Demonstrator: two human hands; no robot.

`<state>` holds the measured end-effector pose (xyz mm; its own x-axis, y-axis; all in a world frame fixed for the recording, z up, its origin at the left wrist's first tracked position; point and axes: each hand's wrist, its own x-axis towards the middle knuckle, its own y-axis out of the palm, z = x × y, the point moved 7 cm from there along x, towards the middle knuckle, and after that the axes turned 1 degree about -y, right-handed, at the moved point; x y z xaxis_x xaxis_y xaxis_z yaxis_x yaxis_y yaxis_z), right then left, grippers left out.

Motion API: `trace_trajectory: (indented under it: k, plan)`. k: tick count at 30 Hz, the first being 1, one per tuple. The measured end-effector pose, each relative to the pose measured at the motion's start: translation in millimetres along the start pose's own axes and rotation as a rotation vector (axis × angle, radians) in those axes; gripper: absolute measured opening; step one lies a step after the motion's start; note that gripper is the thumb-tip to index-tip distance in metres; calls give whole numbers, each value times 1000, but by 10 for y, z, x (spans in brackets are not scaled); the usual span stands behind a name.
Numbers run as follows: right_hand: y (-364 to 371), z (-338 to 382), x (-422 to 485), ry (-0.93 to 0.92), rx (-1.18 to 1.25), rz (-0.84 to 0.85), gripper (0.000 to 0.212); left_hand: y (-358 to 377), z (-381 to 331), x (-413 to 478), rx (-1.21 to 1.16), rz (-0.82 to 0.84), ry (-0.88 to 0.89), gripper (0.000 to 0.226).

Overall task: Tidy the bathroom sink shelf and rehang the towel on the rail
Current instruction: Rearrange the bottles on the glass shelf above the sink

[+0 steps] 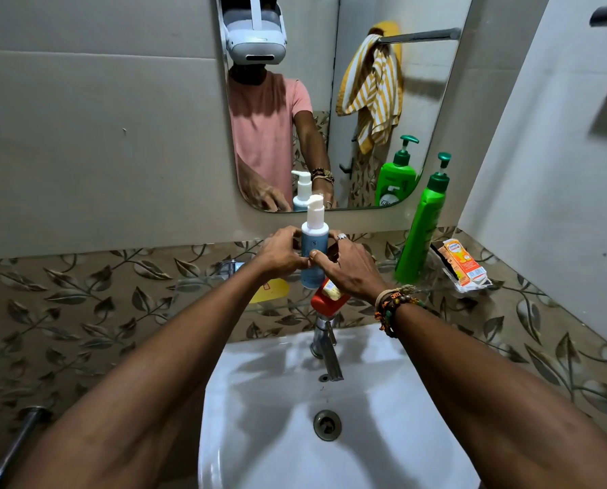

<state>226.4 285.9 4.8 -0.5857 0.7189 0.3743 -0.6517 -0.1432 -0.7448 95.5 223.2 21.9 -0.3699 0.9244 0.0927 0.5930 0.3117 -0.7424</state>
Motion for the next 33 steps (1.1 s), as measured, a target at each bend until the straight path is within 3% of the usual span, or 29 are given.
trace_trajectory:
  k: [4,8,12,14,18,20,23,26,29,33]
  plan:
    - [46,21,10,-21,-20,26,51,-104,80,-75,2,24,-38,73]
    - [72,16,5,-23,-30,6,51,-203,145,-136,-4,34,-50,71]
    - [-9,61,-14,17,-14,-78,96,-300,230,-176,106,31,-69,55]
    - [-103,115,-45,39,-8,-163,103,-354,280,-206,156,19,-90,51]
    - [-492,332,-214,-38,-77,-624,67,-466,362,-283,250,-17,-134,39]
    - [-562,441,-259,-103,-114,-720,50,-546,395,-338,280,-75,-169,32]
    - [-489,611,-258,-259,-147,-662,34,-654,431,-406,284,-153,-216,29]
    - [-262,816,-296,-435,-236,-515,22,-669,478,-450,328,-112,-221,37]
    - [88,949,-338,-522,-351,-263,18,-589,528,-498,335,1,-182,47]
    - [593,881,-372,-450,-441,146,29,-414,582,-580,382,142,-134,59]
